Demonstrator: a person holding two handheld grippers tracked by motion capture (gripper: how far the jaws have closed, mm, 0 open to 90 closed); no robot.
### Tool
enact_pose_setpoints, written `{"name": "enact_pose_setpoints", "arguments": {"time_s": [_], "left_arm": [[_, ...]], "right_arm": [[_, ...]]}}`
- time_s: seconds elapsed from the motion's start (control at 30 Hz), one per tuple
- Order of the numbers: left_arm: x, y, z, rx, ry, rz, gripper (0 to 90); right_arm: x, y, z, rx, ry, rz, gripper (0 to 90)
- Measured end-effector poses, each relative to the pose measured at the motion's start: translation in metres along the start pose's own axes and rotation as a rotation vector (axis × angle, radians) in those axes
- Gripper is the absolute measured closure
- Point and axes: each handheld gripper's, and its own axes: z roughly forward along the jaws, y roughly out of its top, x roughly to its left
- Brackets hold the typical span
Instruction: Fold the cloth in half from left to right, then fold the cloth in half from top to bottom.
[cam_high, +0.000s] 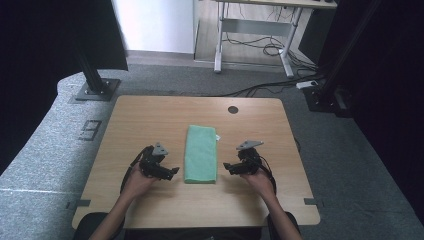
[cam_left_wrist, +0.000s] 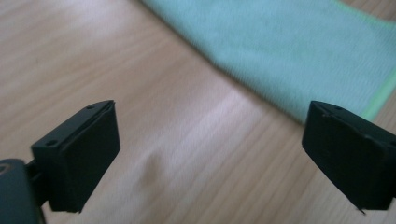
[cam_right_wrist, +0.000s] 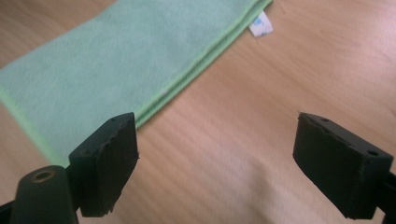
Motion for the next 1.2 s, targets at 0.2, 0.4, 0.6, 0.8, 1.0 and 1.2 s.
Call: {"name": "enact_pose_setpoints", "arguments": {"time_s": [0.2, 0.4, 0.6, 0.8, 1.0, 1.2], "left_arm": [[0.002, -0.021, -0.003, 0.030, 0.022, -0.009, 0.0], [0.005, -0.030, -0.001, 0.028, 0.034, -0.033, 0.0], [0.005, -0.035, 0.008, 0.038, 0.013, -0.047, 0.0], [0.005, -0.035, 0.010, 0.030, 0.006, -0.052, 0.0], [0.005, -0.035, 0.010, 0.030, 0.007, -0.053, 0.0], [0.006, -0.035, 0.010, 0.031, 0.006, -0.054, 0.0]], "right_arm": [[-0.001, -0.019, -0.007, 0.024, -0.012, 0.000, 5.2], [-0.005, -0.034, -0.001, 0.045, -0.021, 0.008, 1.5], [-0.007, -0.043, 0.007, 0.057, -0.026, 0.008, 0.0], [-0.007, -0.048, 0.009, 0.019, -0.039, -0.016, 0.0], [-0.007, -0.048, 0.009, 0.015, -0.040, -0.017, 0.0], [-0.007, -0.048, 0.009, 0.015, -0.041, -0.016, 0.0]]}}
